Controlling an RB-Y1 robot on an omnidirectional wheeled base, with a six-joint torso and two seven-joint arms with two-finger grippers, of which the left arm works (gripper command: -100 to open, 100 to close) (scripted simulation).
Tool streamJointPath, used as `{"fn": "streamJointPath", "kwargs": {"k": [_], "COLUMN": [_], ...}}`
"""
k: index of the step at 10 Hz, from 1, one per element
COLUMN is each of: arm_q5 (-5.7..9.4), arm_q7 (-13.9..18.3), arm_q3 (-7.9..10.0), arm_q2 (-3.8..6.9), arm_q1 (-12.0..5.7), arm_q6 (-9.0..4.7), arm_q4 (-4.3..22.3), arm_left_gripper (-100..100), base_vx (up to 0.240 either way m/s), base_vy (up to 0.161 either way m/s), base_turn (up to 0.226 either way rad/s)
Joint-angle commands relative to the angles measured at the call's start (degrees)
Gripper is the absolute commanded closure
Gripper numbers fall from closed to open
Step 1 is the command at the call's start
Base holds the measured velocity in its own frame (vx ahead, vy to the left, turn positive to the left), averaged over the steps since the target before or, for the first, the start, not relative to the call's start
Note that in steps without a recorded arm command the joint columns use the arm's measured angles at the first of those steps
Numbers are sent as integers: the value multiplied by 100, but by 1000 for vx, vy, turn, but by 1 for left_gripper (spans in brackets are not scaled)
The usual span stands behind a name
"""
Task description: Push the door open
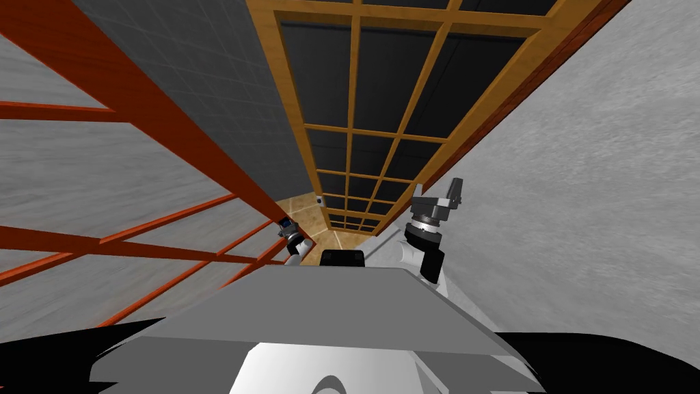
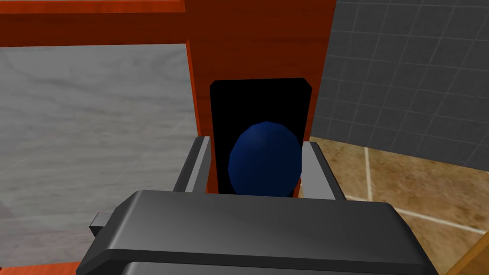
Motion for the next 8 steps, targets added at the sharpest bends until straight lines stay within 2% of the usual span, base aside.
{"fn": "streamJointPath", "kwargs": {"k": [1,4,5,7,8], "arm_q5": [80,235,235,335,335], "arm_q7": [-43,-153,-153,-223,-223], "arm_q3": [253,658,664,927,927], "arm_q2": [27,-24,-24,-65,-65], "arm_q1": [8,-55,-55,-95,-95], "arm_q6": [-206,-363,-363,-463,-463], "arm_q4": [15,73,73,111,336], "arm_left_gripper": [100,100,100,100,100], "base_vx": [52,77,44,49,36], "base_vy": [57,95,71,68,68], "base_turn": [-179,-173,-53,-121,-91]}}
